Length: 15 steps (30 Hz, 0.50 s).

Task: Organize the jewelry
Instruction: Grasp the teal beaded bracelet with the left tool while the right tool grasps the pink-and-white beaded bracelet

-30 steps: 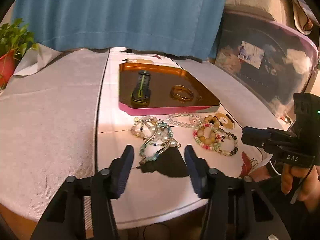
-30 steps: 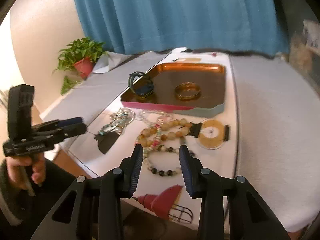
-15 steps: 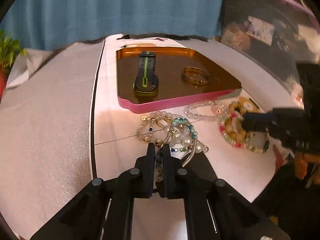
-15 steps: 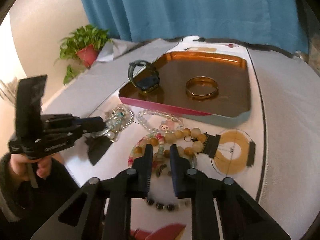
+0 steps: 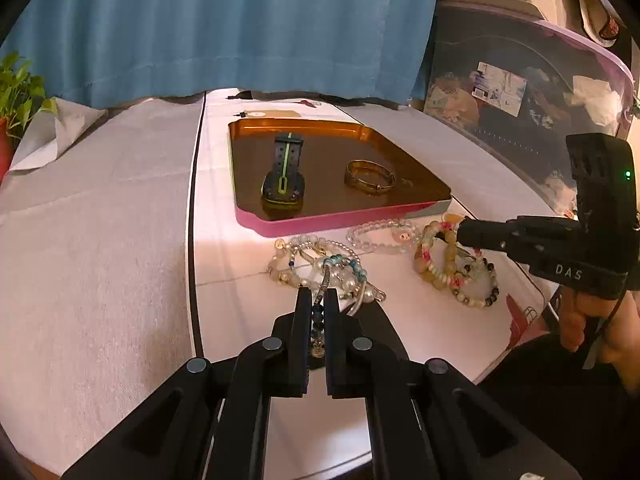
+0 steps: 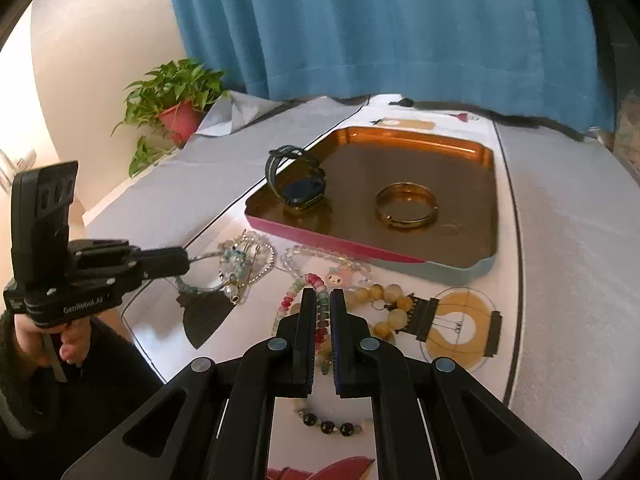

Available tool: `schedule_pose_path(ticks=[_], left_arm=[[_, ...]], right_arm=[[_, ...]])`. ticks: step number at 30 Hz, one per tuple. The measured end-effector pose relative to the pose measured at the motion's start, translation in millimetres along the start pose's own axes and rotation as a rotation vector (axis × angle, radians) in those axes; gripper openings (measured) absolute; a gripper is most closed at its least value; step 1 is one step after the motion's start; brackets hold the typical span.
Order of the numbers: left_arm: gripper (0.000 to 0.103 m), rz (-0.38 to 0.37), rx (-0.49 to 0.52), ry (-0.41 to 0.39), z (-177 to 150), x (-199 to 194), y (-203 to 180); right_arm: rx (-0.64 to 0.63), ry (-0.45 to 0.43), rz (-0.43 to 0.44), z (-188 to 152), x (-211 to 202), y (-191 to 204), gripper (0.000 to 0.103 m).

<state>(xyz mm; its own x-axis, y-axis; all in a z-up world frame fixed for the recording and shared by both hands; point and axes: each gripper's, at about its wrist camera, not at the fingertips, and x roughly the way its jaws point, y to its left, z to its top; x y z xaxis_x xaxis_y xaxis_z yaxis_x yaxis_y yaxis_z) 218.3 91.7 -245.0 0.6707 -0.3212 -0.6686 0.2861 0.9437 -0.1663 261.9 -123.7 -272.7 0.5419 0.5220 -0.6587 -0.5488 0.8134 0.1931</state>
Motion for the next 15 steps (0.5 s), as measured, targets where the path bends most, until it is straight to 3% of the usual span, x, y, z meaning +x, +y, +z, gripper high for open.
schedule_pose_path(ticks=[2, 7, 10, 15], left_arm=[[0.003, -0.006, -0.006, -0.008, -0.2, -2.7, -0.4], [0.003, -0.152, -0.170, 0.024, -4.2, 1.1, 11.7], [0.003, -0.181, -0.216, -0.007, -0.3, -8.5, 11.3], [0.003, -0.056, -0.191, -0.019, 10.0, -13.8, -3.7]], right_arm=[[0.015, -0.010, 0.013, 1.0, -3.9, -0.1, 0.007], [0.016, -0.006, -0.029, -1.7, -8.6, 3.3, 0.007], [0.012, -0.013, -0.058, -3.5, -12.9, 5.2, 0.007], [0.025, -0.034, -0.097, -5.5, -25.1, 7.0, 0.007]])
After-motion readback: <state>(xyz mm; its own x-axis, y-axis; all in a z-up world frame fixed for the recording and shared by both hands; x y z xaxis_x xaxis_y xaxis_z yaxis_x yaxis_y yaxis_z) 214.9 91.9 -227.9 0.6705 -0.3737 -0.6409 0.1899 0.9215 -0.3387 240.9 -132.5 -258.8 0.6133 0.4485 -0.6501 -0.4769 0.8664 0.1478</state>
